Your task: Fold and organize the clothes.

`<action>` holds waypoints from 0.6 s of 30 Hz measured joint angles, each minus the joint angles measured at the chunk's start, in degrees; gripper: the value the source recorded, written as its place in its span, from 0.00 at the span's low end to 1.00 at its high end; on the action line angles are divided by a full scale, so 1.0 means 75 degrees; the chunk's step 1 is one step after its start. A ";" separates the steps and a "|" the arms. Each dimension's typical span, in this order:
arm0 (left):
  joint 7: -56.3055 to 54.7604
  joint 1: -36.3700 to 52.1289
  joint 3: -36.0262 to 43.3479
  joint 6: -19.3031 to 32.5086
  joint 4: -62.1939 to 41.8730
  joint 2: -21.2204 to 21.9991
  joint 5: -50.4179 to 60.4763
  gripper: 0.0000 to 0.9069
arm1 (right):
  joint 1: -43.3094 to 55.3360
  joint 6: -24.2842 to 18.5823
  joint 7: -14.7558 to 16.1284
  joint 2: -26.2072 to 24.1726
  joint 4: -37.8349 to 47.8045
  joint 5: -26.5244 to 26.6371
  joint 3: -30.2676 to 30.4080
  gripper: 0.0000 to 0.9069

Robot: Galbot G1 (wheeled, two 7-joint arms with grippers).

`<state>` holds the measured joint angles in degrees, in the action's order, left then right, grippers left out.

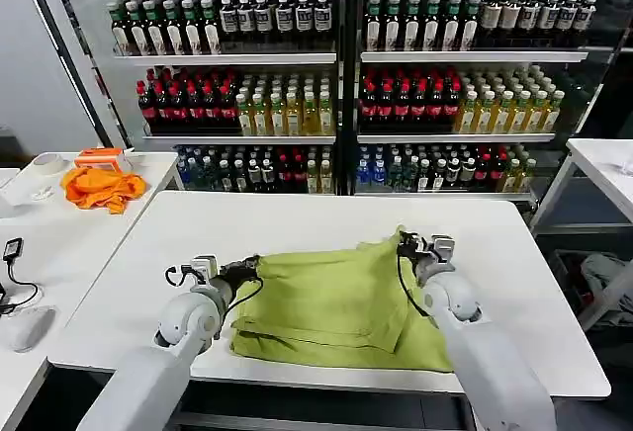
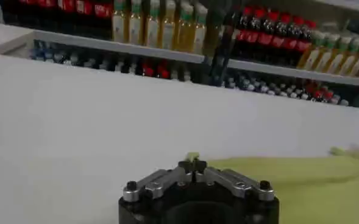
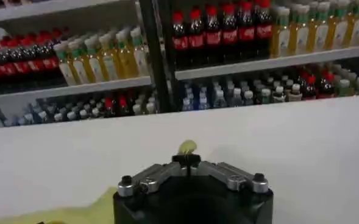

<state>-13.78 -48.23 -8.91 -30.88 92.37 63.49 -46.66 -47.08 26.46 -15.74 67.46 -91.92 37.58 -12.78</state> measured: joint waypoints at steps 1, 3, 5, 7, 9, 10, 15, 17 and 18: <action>0.0001 -0.0054 -0.0030 0.0000 0.0083 -0.0023 -0.0011 0.02 | -0.0158 0.0006 -0.0001 -0.0009 -0.0175 -0.0023 -0.0057 0.00; 0.0003 -0.0162 -0.0104 0.0001 0.0267 -0.0079 -0.0027 0.02 | -0.0497 0.0023 0.0001 -0.0029 -0.0554 -0.0073 -0.0188 0.00; 0.0006 -0.0278 -0.0169 0.0007 0.0443 -0.0130 -0.0049 0.02 | -0.0827 0.0040 0.0000 -0.0050 -0.0919 -0.0129 -0.0316 0.00; 0.0008 -0.0414 -0.0246 0.0012 0.0643 -0.0193 -0.0055 0.02 | -0.1183 0.0058 -0.0001 -0.0074 -0.1320 -0.0187 -0.0456 0.00; 0.0011 -0.0565 -0.0327 0.0018 0.0835 -0.0250 -0.0059 0.02 | -0.1503 0.0059 0.0000 -0.0103 -0.1666 -0.0247 -0.0581 0.00; 0.0017 -0.0637 -0.0366 0.0018 0.0928 -0.0275 -0.0064 0.02 | -0.1667 0.0056 0.0000 -0.0111 -0.1826 -0.0277 -0.0640 0.00; 0.0054 -0.1033 -0.0504 0.0045 0.1310 -0.0382 -0.0066 0.02 | -0.2159 0.0035 -0.0051 -0.0098 -0.2273 -0.0349 -0.0773 0.00; 0.0060 -0.1117 -0.0505 0.0066 0.1372 -0.0381 -0.0044 0.02 | -0.2289 0.0036 -0.0069 -0.0079 -0.2389 -0.0382 -0.0793 0.00; 0.0061 -0.1147 -0.0507 0.0078 0.1395 -0.0376 -0.0036 0.02 | -0.2327 0.0041 -0.0088 -0.0067 -0.2417 -0.0404 -0.0798 0.12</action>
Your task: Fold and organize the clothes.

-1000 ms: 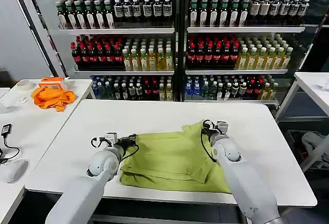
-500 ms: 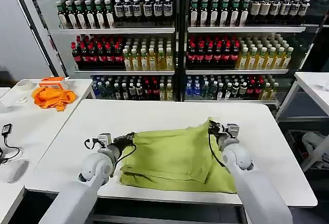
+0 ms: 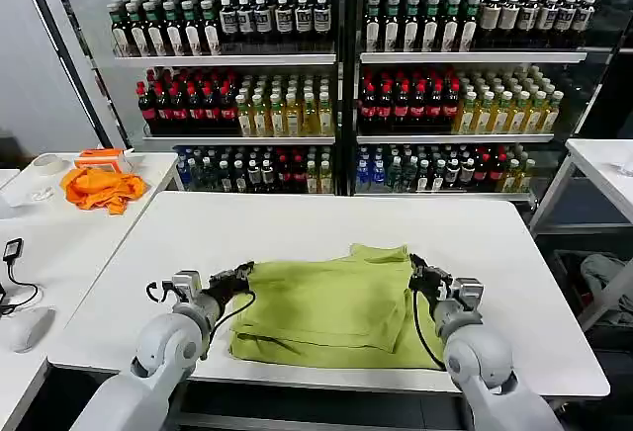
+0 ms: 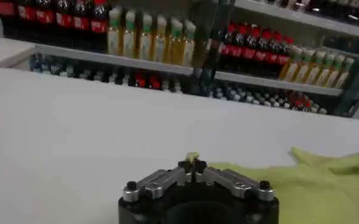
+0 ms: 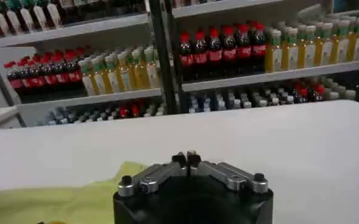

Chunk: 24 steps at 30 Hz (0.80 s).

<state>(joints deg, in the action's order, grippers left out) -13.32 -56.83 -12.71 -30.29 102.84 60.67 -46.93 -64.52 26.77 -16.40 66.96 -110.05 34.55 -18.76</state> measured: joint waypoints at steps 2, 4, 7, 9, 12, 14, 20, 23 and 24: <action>0.0013 -0.0046 0.0000 0.0012 0.0020 0.0017 0.0022 0.02 | -0.0036 0.0018 -0.0050 0.0023 -0.0012 -0.0019 0.0000 0.62; 0.0040 -0.0060 0.0014 0.0038 0.0036 0.0029 0.0063 0.02 | 0.0005 0.0053 -0.0113 0.0051 0.0042 -0.0018 0.0021 0.93; 0.0074 -0.0062 0.0057 0.0090 0.0030 0.0035 0.0132 0.02 | 0.0242 0.0126 -0.0220 0.0114 0.0274 0.0027 0.0086 1.00; 0.0095 -0.0062 0.0070 0.0113 0.0013 0.0028 0.0152 0.02 | 0.0514 0.0182 -0.0301 0.0167 0.0493 0.0093 0.0146 1.00; 0.0114 -0.0055 0.0103 0.0139 -0.0037 0.0016 0.0171 0.02 | 0.0976 0.0283 -0.0437 0.0266 0.0905 0.0262 0.0236 1.00; 0.0125 -0.0027 0.0133 0.0154 -0.0074 0.0016 0.0184 0.02 | 0.1279 0.0338 -0.0530 0.0337 0.1190 0.0374 0.0283 1.00; 0.0147 0.0063 0.0203 0.0165 -0.0210 0.0051 0.0203 0.02 | 0.2052 0.0490 -0.0779 0.0591 0.2061 0.0702 0.0380 1.00; 0.0159 0.0112 0.0224 0.0175 -0.0276 0.0063 0.0205 0.02 | 0.2320 0.0561 -0.0911 0.0721 0.2466 0.0862 0.0404 1.00; 0.0163 0.0131 0.0233 0.0177 -0.0291 0.0065 0.0204 0.01 | 0.2378 0.0584 -0.0944 0.0757 0.2574 0.0916 0.0418 1.00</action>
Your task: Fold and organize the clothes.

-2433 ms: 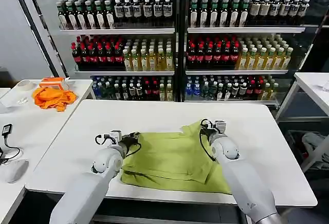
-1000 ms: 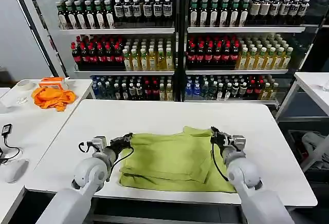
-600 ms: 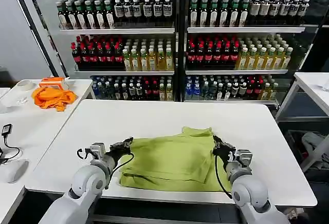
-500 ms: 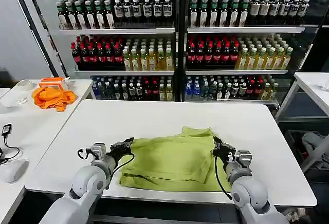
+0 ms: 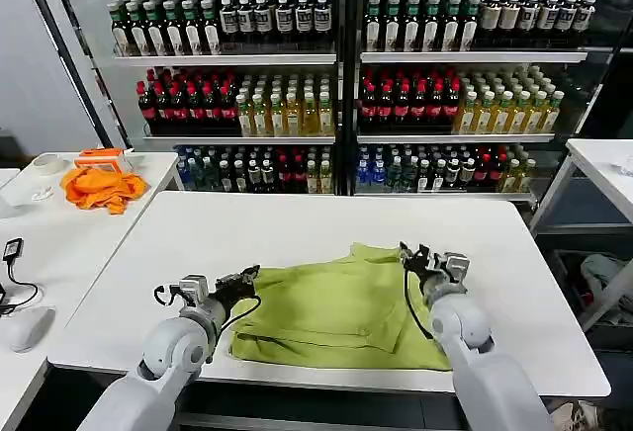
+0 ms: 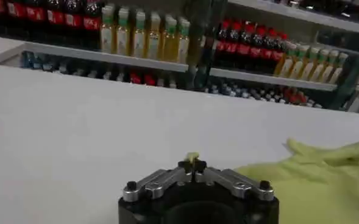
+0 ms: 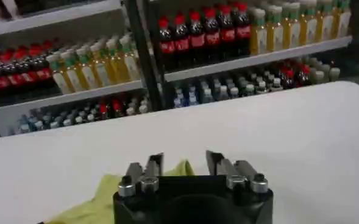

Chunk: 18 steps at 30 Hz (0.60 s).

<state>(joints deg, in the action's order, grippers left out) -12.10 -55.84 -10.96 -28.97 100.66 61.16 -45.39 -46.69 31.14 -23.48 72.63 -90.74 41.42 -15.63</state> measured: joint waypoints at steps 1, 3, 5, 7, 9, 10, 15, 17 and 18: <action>0.0002 0.0015 0.0004 0.0002 -0.0011 0.0001 0.0001 0.02 | 0.0057 0.0022 -0.0038 0.0033 0.0108 0.0047 0.0012 0.98; 0.0012 0.0034 0.0014 0.0003 -0.0030 0.0001 0.0001 0.02 | 0.0148 0.0050 -0.0075 0.0088 0.0256 0.0114 0.0049 0.86; 0.0014 0.0051 0.0014 0.0004 -0.0050 -0.0001 0.0002 0.02 | 0.0214 0.0060 -0.0116 0.0144 0.0389 0.0166 0.0073 0.33; 0.0017 0.0060 0.0015 0.0004 -0.0068 -0.0009 0.0001 0.02 | 0.0270 0.0060 -0.0154 0.0206 0.0505 0.0216 0.0086 0.08; 0.0018 0.0064 0.0021 0.0005 -0.0070 -0.0015 0.0001 0.02 | 0.0324 0.0050 -0.0200 0.0259 0.0589 0.0252 0.0086 0.00; 0.0018 0.0063 0.0027 0.0005 -0.0070 -0.0015 -0.0001 0.02 | 0.0348 0.0047 -0.0216 0.0280 0.0626 0.0272 0.0089 0.00; 0.0013 0.0011 0.0028 0.0005 -0.0044 0.0020 0.0002 0.02 | 0.0418 0.0040 -0.0270 0.0311 0.0746 0.0346 0.0114 0.00; 0.0011 -0.0008 0.0028 0.0005 -0.0022 0.0030 0.0005 0.02 | 0.0442 0.0043 -0.0282 0.0314 0.0776 0.0369 0.0117 0.00; 0.0011 -0.0014 0.0028 0.0005 -0.0009 0.0033 0.0005 0.02 | 0.0451 0.0045 -0.0287 0.0315 0.0788 0.0380 0.0120 0.00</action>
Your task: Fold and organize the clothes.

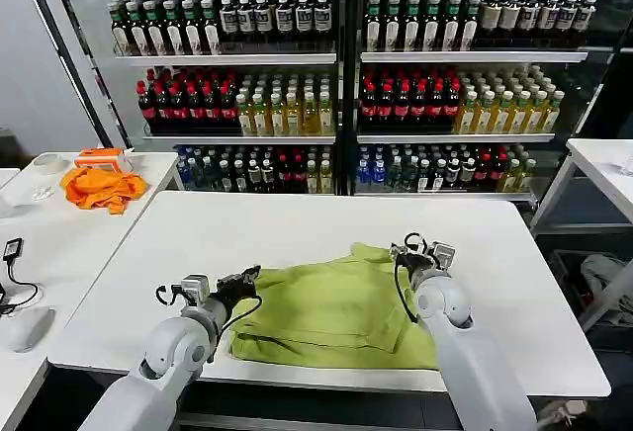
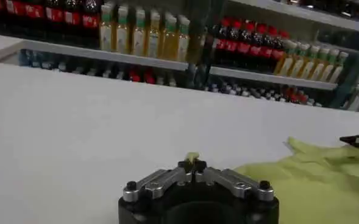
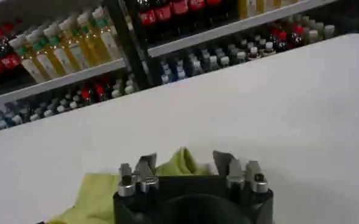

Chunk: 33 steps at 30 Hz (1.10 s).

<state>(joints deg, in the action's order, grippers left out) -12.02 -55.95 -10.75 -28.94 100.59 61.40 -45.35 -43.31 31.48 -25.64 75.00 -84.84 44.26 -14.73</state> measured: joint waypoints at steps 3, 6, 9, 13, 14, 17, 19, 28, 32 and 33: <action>-0.0002 -0.0007 -0.0010 0.0000 0.0016 0.0002 0.0003 0.02 | 0.0024 0.0005 -0.0008 0.0007 0.0019 0.0025 0.0011 0.00; -0.0003 -0.0008 -0.0023 0.0000 0.0019 0.0002 0.0004 0.02 | 0.0051 0.0010 -0.0010 0.0012 0.0037 0.0044 0.0022 0.00; -0.0004 -0.0008 -0.0024 0.0000 0.0018 0.0001 0.0007 0.02 | 0.0073 0.0012 -0.0008 -0.0003 0.0038 0.0058 0.0027 0.00; -0.0003 -0.0008 -0.0026 0.0001 -0.0001 0.0003 0.0013 0.01 | 0.0061 0.0010 0.0002 -0.0034 0.0030 0.0062 0.0016 0.00; -0.0003 -0.0008 -0.0030 0.0002 -0.0003 0.0003 0.0013 0.02 | 0.0052 0.0008 0.0006 -0.0043 0.0019 0.0060 0.0011 0.00; -0.0002 -0.0006 -0.0046 0.0010 -0.0007 -0.0003 0.0013 0.02 | -0.0006 -0.0014 0.0049 -0.0097 -0.0086 0.0015 -0.0013 0.00; 0.0001 -0.0011 -0.0051 0.0014 -0.0001 -0.0011 0.0012 0.02 | -0.0067 -0.0036 0.0085 -0.0137 -0.0213 -0.0035 -0.0039 0.00; 0.0012 -0.0138 -0.0120 0.0017 0.0171 -0.0096 -0.0024 0.02 | -0.0711 -0.0112 0.0361 -0.0506 -0.1240 -0.0407 -0.0196 0.00; 0.0014 -0.0217 -0.0180 0.0004 0.0276 -0.0112 -0.0039 0.02 | -0.1221 -0.0151 0.0494 -0.0715 -0.1869 -0.0614 -0.0287 0.00; 0.0014 -0.0242 -0.0198 0.0001 0.0300 -0.0112 -0.0040 0.02 | -0.1357 -0.0159 0.0526 -0.0763 -0.2016 -0.0660 -0.0311 0.00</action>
<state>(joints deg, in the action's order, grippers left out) -11.91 -57.77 -12.24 -28.92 102.84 60.56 -45.65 -53.49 30.29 -21.69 69.28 -99.95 39.31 -17.06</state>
